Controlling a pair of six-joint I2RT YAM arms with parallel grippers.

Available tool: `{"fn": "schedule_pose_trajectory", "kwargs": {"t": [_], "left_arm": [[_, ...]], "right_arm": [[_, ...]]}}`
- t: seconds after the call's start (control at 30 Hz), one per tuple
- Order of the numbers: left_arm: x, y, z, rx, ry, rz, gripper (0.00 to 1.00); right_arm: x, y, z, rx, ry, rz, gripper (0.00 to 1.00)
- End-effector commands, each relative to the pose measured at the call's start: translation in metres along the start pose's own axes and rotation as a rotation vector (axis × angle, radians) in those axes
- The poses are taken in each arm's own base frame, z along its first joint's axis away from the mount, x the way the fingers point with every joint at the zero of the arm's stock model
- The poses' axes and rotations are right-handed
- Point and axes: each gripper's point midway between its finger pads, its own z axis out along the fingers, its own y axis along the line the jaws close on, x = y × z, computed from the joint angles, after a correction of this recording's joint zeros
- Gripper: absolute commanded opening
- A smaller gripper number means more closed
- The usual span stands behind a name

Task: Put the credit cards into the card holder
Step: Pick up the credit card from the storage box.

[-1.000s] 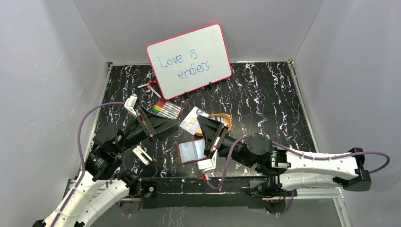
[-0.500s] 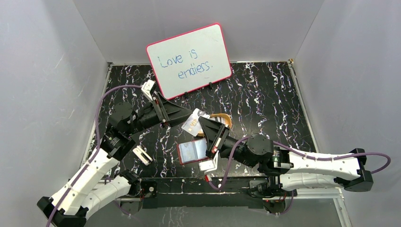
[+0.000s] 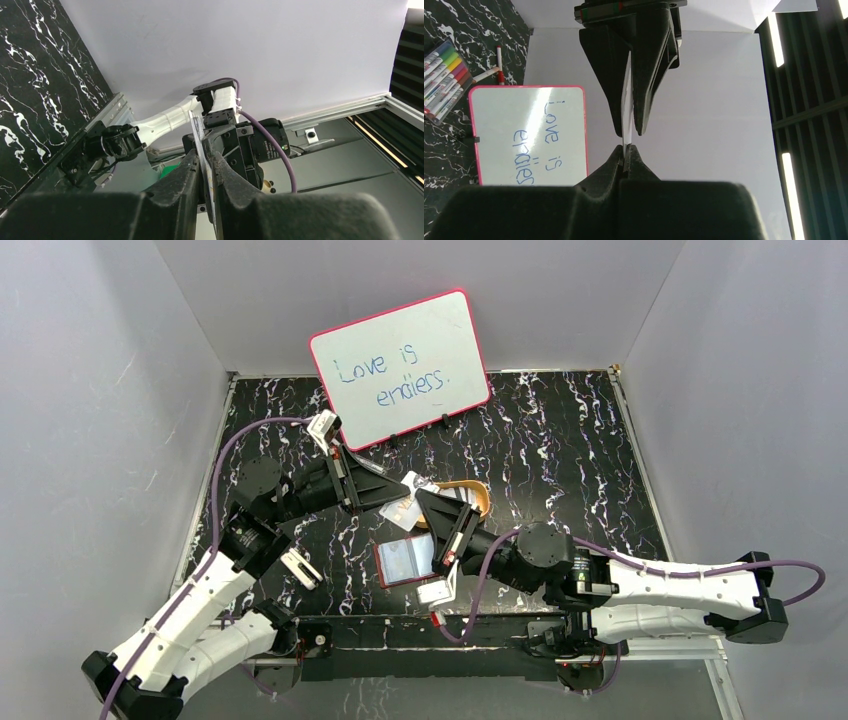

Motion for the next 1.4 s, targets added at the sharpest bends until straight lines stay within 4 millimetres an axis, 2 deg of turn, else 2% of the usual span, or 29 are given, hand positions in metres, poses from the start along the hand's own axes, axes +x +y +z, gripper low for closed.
{"fn": "schedule_pose_trajectory", "kwargs": {"t": [0.0, 0.07, 0.17, 0.23, 0.3, 0.4, 0.47, 0.57, 0.6, 0.63, 0.73, 0.77, 0.83, 0.93, 1.0, 1.17, 1.37], "left_arm": [[0.015, -0.016, -0.008, 0.072, 0.069, 0.027, 0.10], [0.016, -0.016, -0.009, 0.075, 0.070, 0.029, 0.00], [0.013, -0.019, -0.011, 0.082, 0.043, 0.058, 0.00], [0.006, -0.018, -0.014, 0.059, -0.021, 0.091, 0.00], [-0.006, -0.019, -0.019, 0.024, -0.109, 0.148, 0.00], [-0.032, -0.020, -0.030, -0.051, -0.271, 0.259, 0.00], [-0.050, -0.011, -0.039, -0.140, -0.375, 0.312, 0.00], [-0.074, 0.004, -0.058, -0.219, -0.541, 0.404, 0.00], [-0.086, 0.009, -0.068, -0.241, -0.630, 0.436, 0.00], [-0.089, 0.011, -0.075, -0.228, -0.682, 0.470, 0.00], [-0.088, 0.029, -0.087, -0.211, -0.746, 0.522, 0.00], [-0.084, 0.037, -0.085, -0.214, -0.727, 0.532, 0.00], [-0.075, 0.044, -0.077, -0.183, -0.673, 0.529, 0.00], [-0.058, 0.043, -0.065, -0.066, -0.600, 0.485, 0.00], [-0.051, 0.042, -0.061, -0.005, -0.581, 0.446, 0.00], [-0.044, 0.048, -0.058, 0.104, -0.583, 0.347, 0.00], [-0.046, 0.068, -0.041, 0.115, -0.551, 0.269, 0.00]], "right_arm": [[-0.003, -0.022, 0.000, 0.040, -0.019, 0.020, 0.00], [-0.004, -0.023, 0.001, 0.039, -0.021, 0.024, 0.00], [-0.005, -0.028, 0.002, 0.054, -0.027, 0.072, 0.03], [-0.005, -0.032, 0.005, 0.061, -0.025, 0.126, 0.23], [-0.004, -0.036, 0.007, 0.057, -0.017, 0.210, 0.39], [-0.010, -0.029, 0.009, -0.027, -0.020, 0.448, 0.64], [-0.017, -0.021, 0.011, -0.063, -0.021, 0.622, 0.76], [-0.029, -0.014, 0.013, -0.052, -0.031, 0.963, 0.83], [-0.028, -0.012, 0.013, -0.030, -0.017, 1.073, 0.85], [-0.024, -0.014, 0.015, 0.006, -0.001, 1.209, 0.87], [-0.008, -0.011, 0.019, 0.007, -0.071, 1.572, 0.90], [-0.003, -0.009, 0.016, -0.020, -0.127, 1.726, 0.89], [0.021, -0.008, 0.008, -0.044, -0.223, 1.945, 0.88], [0.048, 0.002, -0.007, -0.111, -0.365, 2.236, 0.82], [0.056, 0.006, -0.016, -0.130, -0.459, 2.375, 0.78], [0.052, 0.017, -0.015, -0.179, -0.499, 2.486, 0.77], [0.042, 0.029, -0.002, -0.223, -0.421, 2.509, 0.77]]}}
